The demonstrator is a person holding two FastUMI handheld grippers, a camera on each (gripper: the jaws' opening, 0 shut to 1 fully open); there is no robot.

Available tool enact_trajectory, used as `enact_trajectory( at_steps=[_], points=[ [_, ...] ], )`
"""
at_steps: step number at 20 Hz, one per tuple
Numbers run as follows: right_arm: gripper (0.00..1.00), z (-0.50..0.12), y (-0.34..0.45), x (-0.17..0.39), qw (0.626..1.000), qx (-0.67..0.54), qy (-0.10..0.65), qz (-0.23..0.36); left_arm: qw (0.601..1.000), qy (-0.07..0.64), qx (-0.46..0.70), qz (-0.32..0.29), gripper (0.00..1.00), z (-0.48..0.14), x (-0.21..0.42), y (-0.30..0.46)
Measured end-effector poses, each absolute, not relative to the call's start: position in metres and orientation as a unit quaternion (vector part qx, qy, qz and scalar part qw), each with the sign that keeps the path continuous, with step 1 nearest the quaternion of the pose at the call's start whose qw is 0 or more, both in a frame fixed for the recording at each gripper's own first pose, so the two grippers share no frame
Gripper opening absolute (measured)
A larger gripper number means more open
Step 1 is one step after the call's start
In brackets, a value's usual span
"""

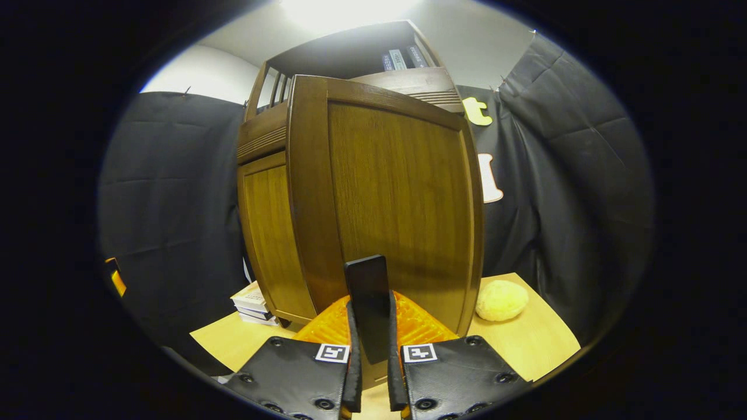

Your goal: Open the right door of the double-door shoe cabinet with the right hand, and open the left door with the left hand.

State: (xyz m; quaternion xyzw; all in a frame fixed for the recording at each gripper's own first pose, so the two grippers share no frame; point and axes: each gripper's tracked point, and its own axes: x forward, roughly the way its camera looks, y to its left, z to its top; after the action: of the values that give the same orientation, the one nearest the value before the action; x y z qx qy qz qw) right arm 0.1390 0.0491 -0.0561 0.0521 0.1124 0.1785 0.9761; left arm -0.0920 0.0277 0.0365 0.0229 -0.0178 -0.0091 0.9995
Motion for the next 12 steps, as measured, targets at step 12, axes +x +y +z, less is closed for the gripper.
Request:
enact_trajectory(
  at_steps=[12],
  points=[
    [0.15, -0.063, -0.021, 0.123, 0.982, 0.053, 0.109, 0.142, 0.997, -0.029, 0.019, -0.064, 0.91, 0.035, -0.028, 0.007]
  ],
)
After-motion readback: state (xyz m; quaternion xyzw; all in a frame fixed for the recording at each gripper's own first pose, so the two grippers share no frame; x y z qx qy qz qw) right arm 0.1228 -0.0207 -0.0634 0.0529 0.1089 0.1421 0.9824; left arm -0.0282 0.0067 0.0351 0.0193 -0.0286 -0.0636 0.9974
